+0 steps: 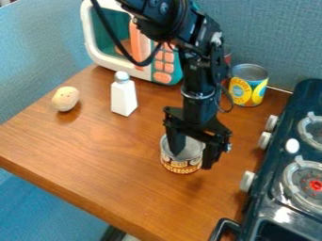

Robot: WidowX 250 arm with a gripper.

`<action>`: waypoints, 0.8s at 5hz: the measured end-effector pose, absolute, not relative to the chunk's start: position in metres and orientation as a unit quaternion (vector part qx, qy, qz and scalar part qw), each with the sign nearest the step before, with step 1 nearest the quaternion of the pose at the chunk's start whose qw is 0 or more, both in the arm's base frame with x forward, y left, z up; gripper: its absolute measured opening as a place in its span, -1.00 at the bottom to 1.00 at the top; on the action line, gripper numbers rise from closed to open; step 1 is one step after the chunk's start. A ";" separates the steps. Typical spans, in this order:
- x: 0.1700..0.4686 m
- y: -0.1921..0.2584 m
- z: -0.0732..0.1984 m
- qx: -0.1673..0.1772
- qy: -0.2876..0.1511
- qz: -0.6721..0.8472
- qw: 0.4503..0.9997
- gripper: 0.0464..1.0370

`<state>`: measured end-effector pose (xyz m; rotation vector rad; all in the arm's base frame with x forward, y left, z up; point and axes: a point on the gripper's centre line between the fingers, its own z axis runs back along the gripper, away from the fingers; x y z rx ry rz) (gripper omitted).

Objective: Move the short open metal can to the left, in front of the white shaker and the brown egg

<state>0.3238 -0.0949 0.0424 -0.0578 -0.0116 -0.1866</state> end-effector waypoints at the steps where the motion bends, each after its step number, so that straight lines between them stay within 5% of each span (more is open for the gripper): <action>1: 0.331 -0.096 0.040 -0.029 -0.007 -0.090 0.995 0.93; 4: 0.326 -0.056 0.031 0.006 0.017 0.011 1.000 0.93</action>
